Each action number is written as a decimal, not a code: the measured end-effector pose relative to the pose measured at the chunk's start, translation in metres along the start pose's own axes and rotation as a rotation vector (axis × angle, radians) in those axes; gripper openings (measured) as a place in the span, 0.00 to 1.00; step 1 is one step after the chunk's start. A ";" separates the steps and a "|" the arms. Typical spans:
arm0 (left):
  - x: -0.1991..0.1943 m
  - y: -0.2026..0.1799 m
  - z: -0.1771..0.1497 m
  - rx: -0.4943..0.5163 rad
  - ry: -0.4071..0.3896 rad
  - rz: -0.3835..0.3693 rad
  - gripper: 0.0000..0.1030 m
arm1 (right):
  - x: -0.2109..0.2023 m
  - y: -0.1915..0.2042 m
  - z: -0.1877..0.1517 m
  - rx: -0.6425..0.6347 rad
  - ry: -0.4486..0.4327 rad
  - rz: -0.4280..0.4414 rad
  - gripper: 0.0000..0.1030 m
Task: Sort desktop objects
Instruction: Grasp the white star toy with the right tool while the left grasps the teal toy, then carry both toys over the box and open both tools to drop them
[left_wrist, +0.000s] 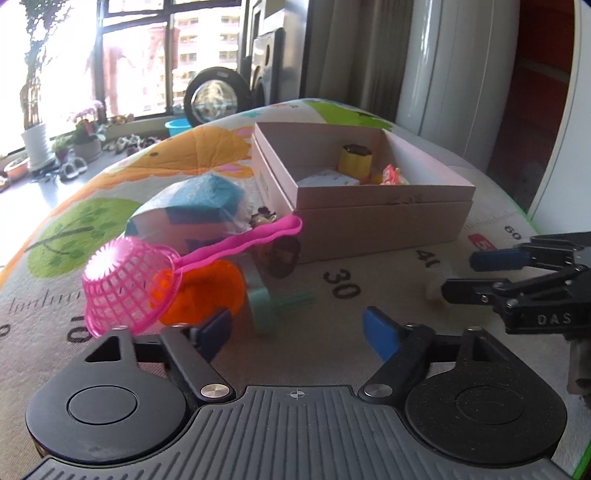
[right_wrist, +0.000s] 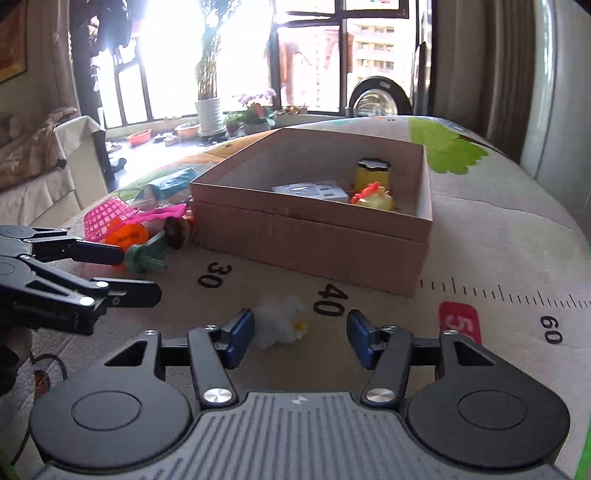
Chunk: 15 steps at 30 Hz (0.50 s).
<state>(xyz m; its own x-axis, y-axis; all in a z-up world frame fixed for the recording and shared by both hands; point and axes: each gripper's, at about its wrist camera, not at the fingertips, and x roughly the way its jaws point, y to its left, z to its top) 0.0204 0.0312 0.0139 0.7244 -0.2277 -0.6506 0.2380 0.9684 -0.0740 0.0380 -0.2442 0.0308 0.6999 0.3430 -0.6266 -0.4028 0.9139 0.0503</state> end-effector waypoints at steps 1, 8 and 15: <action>0.006 0.000 0.002 -0.011 0.013 0.007 0.70 | 0.000 -0.002 -0.004 0.014 -0.008 -0.001 0.58; 0.015 0.006 0.006 -0.021 0.006 0.077 0.48 | 0.006 -0.006 -0.009 0.076 -0.031 0.011 0.73; -0.013 -0.009 -0.015 0.105 0.035 -0.025 0.48 | 0.008 -0.008 -0.010 0.113 -0.023 0.017 0.75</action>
<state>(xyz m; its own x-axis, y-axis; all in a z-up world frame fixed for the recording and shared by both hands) -0.0011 0.0271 0.0115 0.6946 -0.2464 -0.6758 0.3236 0.9461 -0.0124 0.0415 -0.2507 0.0178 0.7075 0.3619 -0.6070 -0.3462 0.9263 0.1488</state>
